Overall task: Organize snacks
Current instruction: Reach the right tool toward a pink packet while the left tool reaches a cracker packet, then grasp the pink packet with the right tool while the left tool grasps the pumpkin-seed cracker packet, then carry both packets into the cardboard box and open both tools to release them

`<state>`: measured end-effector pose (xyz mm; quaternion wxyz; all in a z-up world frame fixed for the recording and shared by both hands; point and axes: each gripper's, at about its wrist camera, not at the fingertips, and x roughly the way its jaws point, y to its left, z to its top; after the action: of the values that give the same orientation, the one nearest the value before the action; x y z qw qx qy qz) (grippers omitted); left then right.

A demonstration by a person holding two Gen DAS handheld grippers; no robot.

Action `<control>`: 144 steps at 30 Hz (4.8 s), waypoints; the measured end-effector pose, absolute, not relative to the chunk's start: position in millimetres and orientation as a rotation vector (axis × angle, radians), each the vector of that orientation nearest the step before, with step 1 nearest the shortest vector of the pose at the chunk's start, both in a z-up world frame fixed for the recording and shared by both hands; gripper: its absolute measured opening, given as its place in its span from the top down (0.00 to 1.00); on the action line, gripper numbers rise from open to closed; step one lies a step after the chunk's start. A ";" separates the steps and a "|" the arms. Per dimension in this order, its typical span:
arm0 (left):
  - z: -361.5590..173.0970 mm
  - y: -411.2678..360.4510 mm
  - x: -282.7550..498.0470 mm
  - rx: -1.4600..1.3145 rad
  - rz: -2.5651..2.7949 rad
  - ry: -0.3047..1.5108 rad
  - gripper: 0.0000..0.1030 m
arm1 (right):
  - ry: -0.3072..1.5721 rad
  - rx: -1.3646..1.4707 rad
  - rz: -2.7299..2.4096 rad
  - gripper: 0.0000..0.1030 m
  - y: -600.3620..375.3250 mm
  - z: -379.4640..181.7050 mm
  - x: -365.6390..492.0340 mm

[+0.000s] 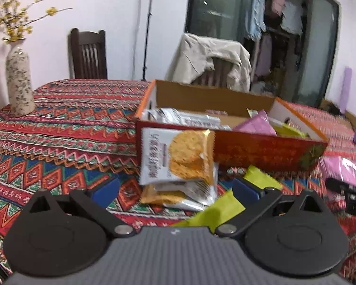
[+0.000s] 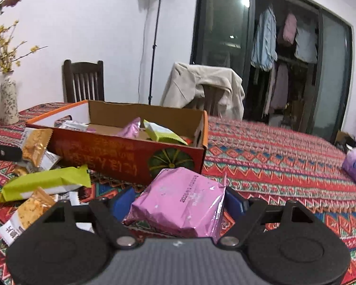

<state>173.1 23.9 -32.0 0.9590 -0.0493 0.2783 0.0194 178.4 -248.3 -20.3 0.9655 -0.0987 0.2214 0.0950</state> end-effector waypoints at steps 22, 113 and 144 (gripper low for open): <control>-20.5 15.4 231.2 -0.066 0.148 0.674 0.00 | 0.453 -0.170 0.183 0.22 -252.9 -20.1 180.1; -4.0 15.3 287.5 -0.178 0.113 0.453 0.01 | 0.510 0.088 0.236 0.11 -219.1 1.7 322.3; 12.7 2.5 256.2 -0.146 0.122 0.363 0.00 | 0.470 0.119 0.205 0.00 -248.7 29.2 272.4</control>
<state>256.2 2.5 12.7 0.9791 -0.0725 0.1801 0.0606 272.4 -248.7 29.2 0.9656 0.0590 0.2322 0.1011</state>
